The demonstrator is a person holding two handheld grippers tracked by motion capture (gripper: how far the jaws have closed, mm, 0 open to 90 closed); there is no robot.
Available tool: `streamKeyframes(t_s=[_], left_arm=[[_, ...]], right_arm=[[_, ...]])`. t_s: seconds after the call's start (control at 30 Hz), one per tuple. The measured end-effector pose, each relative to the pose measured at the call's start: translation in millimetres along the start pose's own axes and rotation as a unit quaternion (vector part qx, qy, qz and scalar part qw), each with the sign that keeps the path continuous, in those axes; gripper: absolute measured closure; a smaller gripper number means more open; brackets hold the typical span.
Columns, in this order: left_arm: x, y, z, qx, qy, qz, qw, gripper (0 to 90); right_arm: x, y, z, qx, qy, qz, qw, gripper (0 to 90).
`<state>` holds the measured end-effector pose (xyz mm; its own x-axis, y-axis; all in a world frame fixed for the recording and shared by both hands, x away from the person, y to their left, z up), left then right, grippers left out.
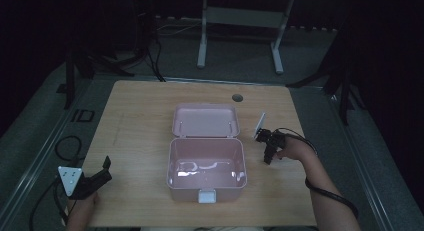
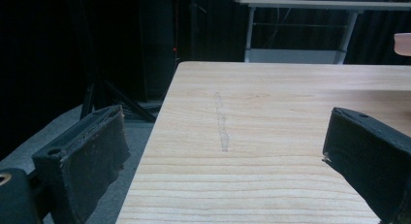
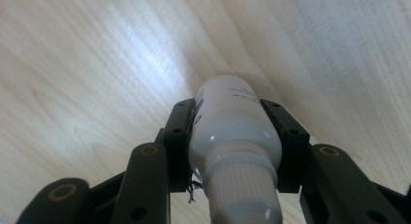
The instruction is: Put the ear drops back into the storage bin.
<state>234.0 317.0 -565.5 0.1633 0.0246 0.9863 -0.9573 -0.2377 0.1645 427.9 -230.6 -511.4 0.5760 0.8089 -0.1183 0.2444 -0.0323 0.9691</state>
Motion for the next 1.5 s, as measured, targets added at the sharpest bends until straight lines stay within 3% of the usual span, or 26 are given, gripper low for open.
streamKeyframes(t_s=[0.47,0.7,0.9,1.17,1.33,1.4,1.5], left_arm=[[0.0,0.0,-0.2,0.000,0.001,0.000,1.0000,2.4],[0.0,0.0,-0.1,0.000,0.000,0.000,1.0000,2.4],[0.0,0.0,-0.2,0.000,0.000,0.000,1.0000,2.4],[0.0,0.1,0.1,0.000,0.000,0.001,1.0000,2.4],[0.0,0.0,-0.1,0.000,0.000,0.000,1.0000,2.4],[0.0,0.0,0.0,0.000,0.000,0.000,1.0000,2.4],[0.0,0.0,0.1,0.000,0.000,0.001,1.0000,2.4]], right_arm=[[-22.1,-4.1,-19.2,-0.003,0.074,-0.019,0.9970,59.4],[-31.6,-4.1,-30.9,-0.014,0.126,-0.024,0.9917,59.4],[-41.0,-0.1,-38.7,-0.008,0.172,-0.025,0.9847,59.4],[-49.7,-4.7,-42.5,-0.017,0.192,-0.050,0.9800,59.4],[-53.1,-7.4,-48.8,-0.018,0.224,-0.054,0.9729,59.4],[-53.1,-7.7,-50.3,-0.021,0.223,-0.057,0.9729,59.4],[-54.2,-7.3,-55.6,-0.020,0.243,-0.061,0.9680,59.5]])
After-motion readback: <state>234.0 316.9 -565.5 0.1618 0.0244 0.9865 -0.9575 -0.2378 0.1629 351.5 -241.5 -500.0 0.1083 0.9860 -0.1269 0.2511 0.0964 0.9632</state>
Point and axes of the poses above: each handheld gripper's, and its own axes: y roughly backward along the jaws, x roughly out of its top, z roughly to its right, the point moved 1 cm from there along -y, roughly forward along the jaws, and after that the axes turned 11 degrees about x, right-handed, at the moved point
